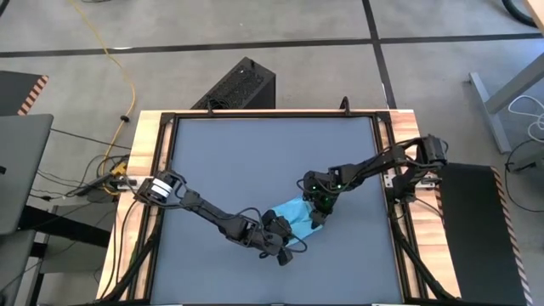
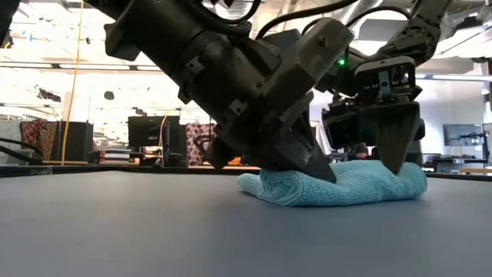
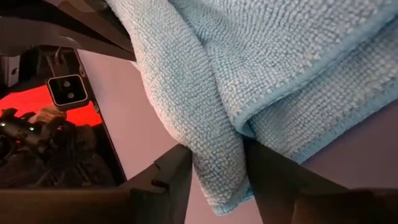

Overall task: Roll towel into tight, uniform cylinder
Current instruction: Roll the blue microfiber cloth

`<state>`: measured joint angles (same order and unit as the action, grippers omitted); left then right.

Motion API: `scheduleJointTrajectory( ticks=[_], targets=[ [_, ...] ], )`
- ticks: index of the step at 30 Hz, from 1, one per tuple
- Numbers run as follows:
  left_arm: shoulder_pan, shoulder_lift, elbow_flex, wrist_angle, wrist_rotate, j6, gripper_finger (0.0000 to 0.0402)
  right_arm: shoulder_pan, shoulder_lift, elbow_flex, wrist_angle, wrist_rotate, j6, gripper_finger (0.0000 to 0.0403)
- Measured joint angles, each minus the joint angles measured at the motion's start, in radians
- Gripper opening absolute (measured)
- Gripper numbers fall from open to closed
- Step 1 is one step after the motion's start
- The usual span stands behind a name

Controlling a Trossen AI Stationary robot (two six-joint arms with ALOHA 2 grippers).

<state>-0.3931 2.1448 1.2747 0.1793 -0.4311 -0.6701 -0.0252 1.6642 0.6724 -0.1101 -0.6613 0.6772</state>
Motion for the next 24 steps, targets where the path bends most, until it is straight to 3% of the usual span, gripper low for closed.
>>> scheduleJointTrajectory(
  ticks=[5, 10, 16, 20, 24],
  targets=[
    [-0.002, 0.0, 0.0, 0.001, -0.004, -0.006, 0.0, -0.01, -0.035, -0.001, -0.032, -0.003, 0.003, 0.0185],
    [-0.012, 0.0, -0.001, 0.022, -0.037, -0.009, 0.0, -0.028, -0.153, -0.002, -0.108, 0.053, -0.011, 0.0177],
    [-0.023, 0.0, -0.001, 0.045, -0.057, -0.011, 0.0, -0.041, -0.292, -0.002, -0.25, 0.098, -0.148, 0.0171],
    [-0.024, 0.0, -0.001, 0.054, -0.063, -0.017, 0.0, 0.038, -0.38, -0.002, -0.289, 0.134, -0.256, 0.0171],
    [-0.024, 0.0, -0.001, 0.056, -0.065, -0.021, 0.0, 0.202, -0.455, -0.001, -0.24, 0.344, -0.355, 0.0171]
  ],
)
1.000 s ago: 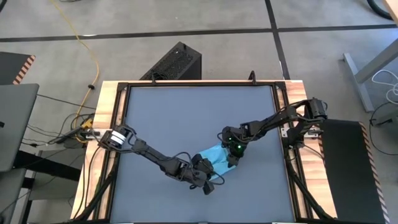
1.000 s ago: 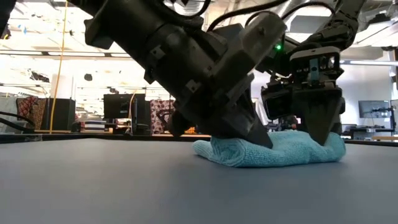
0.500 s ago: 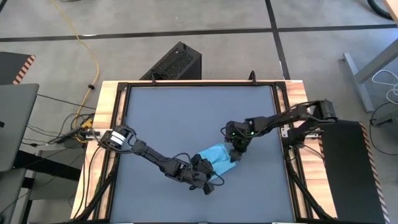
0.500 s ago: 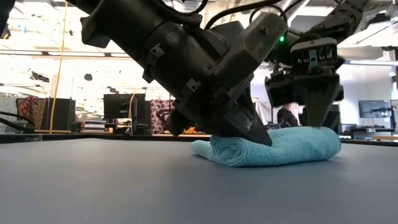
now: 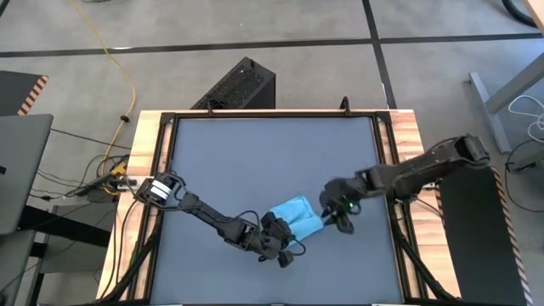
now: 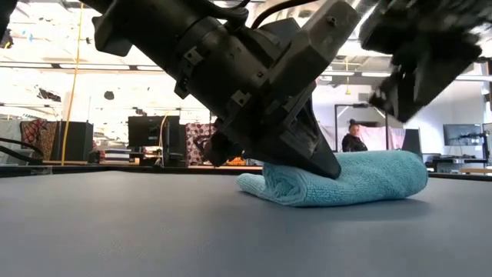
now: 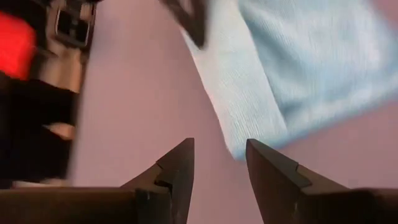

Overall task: Roll towel into tight, uniform cylinder
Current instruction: Roll the blue microfiber cloth

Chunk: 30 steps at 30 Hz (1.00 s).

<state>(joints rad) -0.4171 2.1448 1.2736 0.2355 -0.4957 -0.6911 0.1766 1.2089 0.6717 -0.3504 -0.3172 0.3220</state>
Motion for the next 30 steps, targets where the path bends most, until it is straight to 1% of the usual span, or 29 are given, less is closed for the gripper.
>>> scheduleJointTrajectory(
  ticks=[3, 6, 7, 8, 17, 19, 23, 30],
  targets=[
    [0.0, 0.0, 0.0, 0.001, -0.004, -0.003, 0.0, 0.145, -0.013, 0.001, 0.041, 0.197, -0.164, 0.0171],
    [0.0, 0.0, 0.0, 0.001, -0.006, -0.004, 0.0, 0.248, 0.006, 0.001, 0.086, 0.387, -0.258, 0.0171],
    [0.001, 0.0, 0.0, 0.001, -0.006, -0.004, 0.0, 0.265, 0.016, 0.001, 0.1, 0.431, -0.275, 0.0171],
    [0.002, 0.0, 0.0, 0.001, -0.005, -0.005, 0.0, 0.277, 0.028, 0.001, 0.111, 0.453, -0.29, 0.0171],
    [0.006, 0.0, 0.0, 0.005, 0.006, -0.013, 0.0, 0.288, 0.18, 0.002, 0.127, 0.458, -0.322, 0.0171],
    [0.006, 0.0, 0.0, 0.008, 0.015, -0.013, 0.0, 0.28, 0.218, 0.002, 0.13, 0.477, -0.325, 0.0171],
    [0.006, 0.0, 0.0, 0.01, 0.018, -0.013, 0.0, 0.25, 0.281, 0.002, 0.161, 0.48, -0.331, 0.0171],
    [0.005, -0.001, 0.0, 0.024, 0.02, -0.006, 0.0, 0.214, 0.348, 0.004, 0.242, 0.477, -0.384, 0.0171]
  ],
)
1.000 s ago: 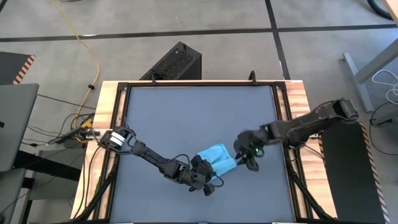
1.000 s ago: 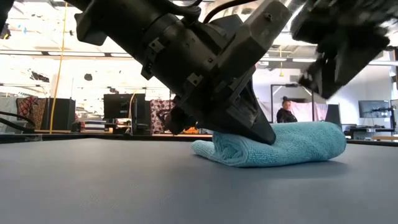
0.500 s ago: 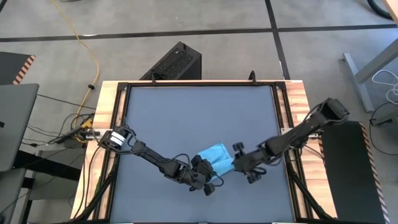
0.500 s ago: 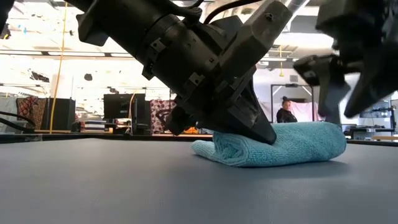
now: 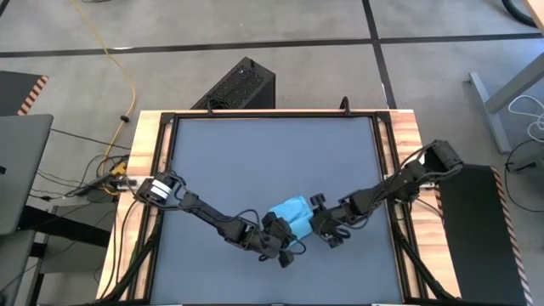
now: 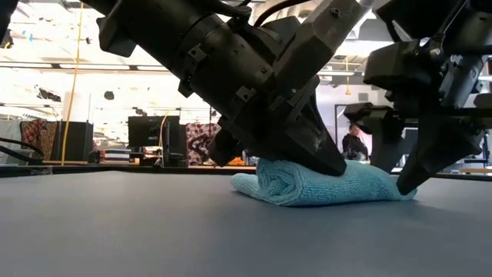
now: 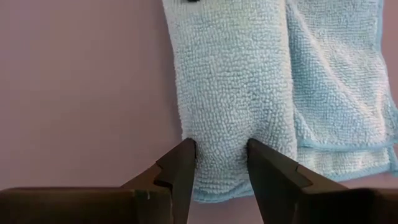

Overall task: Roll towel into tight, uniform cylinder
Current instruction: Roll the blue microfiber cloth

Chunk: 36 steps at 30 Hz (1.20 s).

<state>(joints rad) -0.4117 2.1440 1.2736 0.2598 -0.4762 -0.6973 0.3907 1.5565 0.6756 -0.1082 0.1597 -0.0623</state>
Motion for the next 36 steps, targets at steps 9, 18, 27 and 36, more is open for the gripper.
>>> scheduleJointTrajectory(
  ticks=[9, 18, 27, 36],
  targets=[
    [-0.018, -0.034, 0.0, 0.003, -0.064, 0.053, 0.0, -0.055, 0.029, 0.001, -0.011, -0.134, 0.009, 0.0094],
    [-0.008, -0.033, -0.002, -0.118, -0.139, -0.048, 0.0, -0.123, -0.035, -0.003, -0.052, -0.336, 0.166, 0.0024],
    [0.008, -0.033, -0.002, -0.121, -0.101, -0.068, 0.0, -0.226, -0.042, -0.004, -0.079, -0.582, 0.369, 0.0028],
    [0.019, -0.033, -0.001, -0.187, -0.029, -0.117, 0.0, -0.349, -0.043, -0.003, -0.108, -0.683, 0.561, 0.0027]
  ],
)
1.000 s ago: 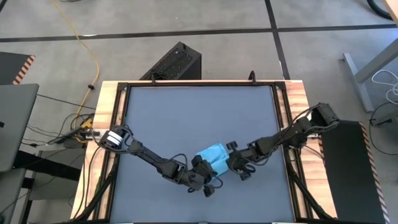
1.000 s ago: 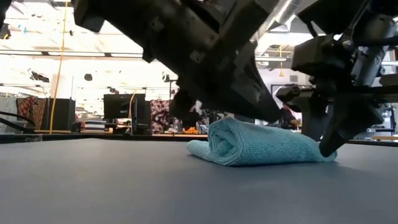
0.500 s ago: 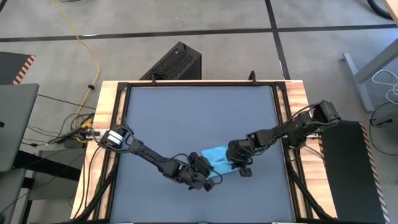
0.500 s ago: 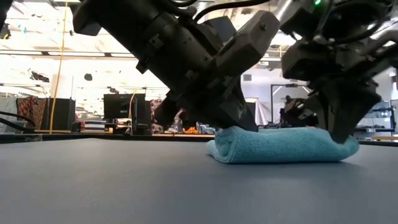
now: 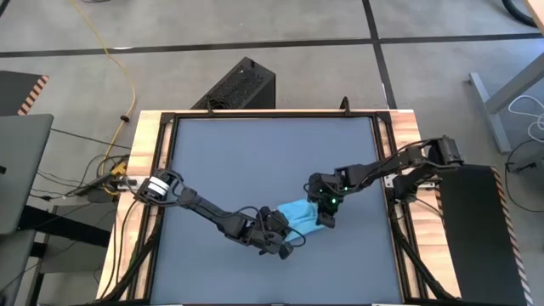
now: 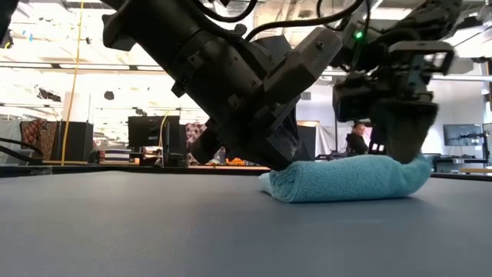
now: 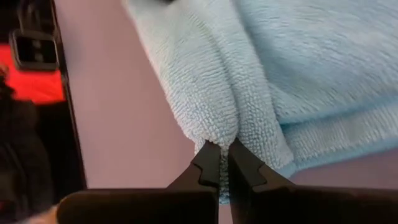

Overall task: Roll towel into tight, uniform cylinder
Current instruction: Roll the blue microfiber cloth

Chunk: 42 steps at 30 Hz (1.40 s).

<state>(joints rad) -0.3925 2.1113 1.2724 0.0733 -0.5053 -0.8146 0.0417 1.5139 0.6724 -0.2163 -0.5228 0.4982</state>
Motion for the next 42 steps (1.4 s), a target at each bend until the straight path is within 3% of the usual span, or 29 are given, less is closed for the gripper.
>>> scheduleJointTrajectory(
  ticks=[7, 15, 26, 30, 35, 39, 42],
  targets=[
    [0.009, 0.0, 0.0, -0.019, 0.023, -0.003, 0.0, -0.103, 0.018, 0.002, -0.045, -0.046, 0.018, 0.0026],
    [0.024, 0.0, 0.0, -0.015, 0.091, 0.027, 0.0, -0.139, 0.197, 0.005, 0.018, -0.172, 0.029, 0.0027],
    [0.02, -0.032, 0.0, -0.057, 0.104, 0.09, 0.0, -0.171, 0.206, 0.003, 0.058, -0.169, 0.081, 0.0026],
    [0.021, -0.036, 0.0, -0.077, 0.102, 0.092, 0.0, -0.163, 0.14, -0.001, 0.048, -0.188, 0.082, 0.0026],
    [0.021, -0.036, 0.0, -0.086, 0.1, 0.088, 0.0, -0.169, 0.053, -0.001, 0.054, -0.128, 0.095, 0.0026],
    [0.028, -0.036, 0.0, -0.086, 0.099, 0.095, 0.0, -0.2, 0.075, 0.0, 0.068, -0.059, 0.107, 0.0026],
    [0.036, -0.036, 0.0, -0.085, 0.109, 0.096, 0.0, -0.209, 0.133, 0.002, 0.096, -0.07, 0.112, 0.0026]
  ],
)
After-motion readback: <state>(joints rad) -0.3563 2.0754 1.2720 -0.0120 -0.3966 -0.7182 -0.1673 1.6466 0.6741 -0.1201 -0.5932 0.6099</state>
